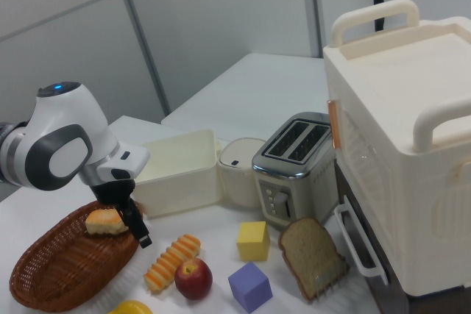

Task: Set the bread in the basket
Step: 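Move the open gripper over toward the banana and striped bread loaf, then lower the gripper down onto the striped bread loaf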

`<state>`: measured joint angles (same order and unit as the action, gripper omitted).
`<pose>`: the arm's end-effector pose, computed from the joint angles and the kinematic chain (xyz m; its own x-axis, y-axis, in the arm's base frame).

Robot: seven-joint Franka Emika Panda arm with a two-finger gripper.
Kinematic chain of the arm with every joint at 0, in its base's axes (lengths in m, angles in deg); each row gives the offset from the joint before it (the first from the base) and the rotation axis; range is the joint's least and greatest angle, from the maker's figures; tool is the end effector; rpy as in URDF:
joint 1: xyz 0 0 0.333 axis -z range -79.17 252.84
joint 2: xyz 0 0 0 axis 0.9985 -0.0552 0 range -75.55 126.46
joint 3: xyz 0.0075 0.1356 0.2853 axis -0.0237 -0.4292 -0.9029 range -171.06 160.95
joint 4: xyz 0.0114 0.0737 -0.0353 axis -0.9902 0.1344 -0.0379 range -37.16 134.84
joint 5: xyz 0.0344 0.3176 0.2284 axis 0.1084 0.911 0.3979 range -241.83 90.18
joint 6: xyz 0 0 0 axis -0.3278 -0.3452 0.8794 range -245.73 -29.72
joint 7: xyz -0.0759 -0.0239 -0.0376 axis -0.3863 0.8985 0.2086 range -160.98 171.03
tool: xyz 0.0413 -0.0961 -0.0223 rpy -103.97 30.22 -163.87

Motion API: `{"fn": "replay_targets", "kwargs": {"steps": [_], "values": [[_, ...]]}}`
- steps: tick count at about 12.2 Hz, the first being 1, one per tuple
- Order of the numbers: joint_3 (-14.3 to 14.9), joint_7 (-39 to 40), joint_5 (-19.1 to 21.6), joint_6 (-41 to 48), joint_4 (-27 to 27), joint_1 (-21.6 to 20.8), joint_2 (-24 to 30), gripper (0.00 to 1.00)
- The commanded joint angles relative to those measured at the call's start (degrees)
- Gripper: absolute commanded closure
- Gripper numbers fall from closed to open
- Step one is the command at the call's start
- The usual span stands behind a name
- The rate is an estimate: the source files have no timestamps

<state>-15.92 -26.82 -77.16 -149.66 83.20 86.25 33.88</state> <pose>0.5001 0.1026 0.4604 0.9386 -0.3383 0.0673 -0.3400 -0.9403 0.0152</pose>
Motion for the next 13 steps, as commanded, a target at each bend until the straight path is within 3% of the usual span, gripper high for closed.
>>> {"fn": "replay_targets", "kwargs": {"steps": [1, 5, 11, 13], "values": [[0.05, 1.09, 0.55, -11.37, 7.72, -0.99, 2.13, 0.00], [0.05, 0.65, 0.55, -13.86, 9.06, -2.39, 0.72, 0.00], [0.05, -18.31, 0.55, -16.76, 8.88, -2.31, -0.60, 0.00], [0.05, -20.71, 0.46, -16.41, 8.97, -2.49, -0.77, 0.00]]}}
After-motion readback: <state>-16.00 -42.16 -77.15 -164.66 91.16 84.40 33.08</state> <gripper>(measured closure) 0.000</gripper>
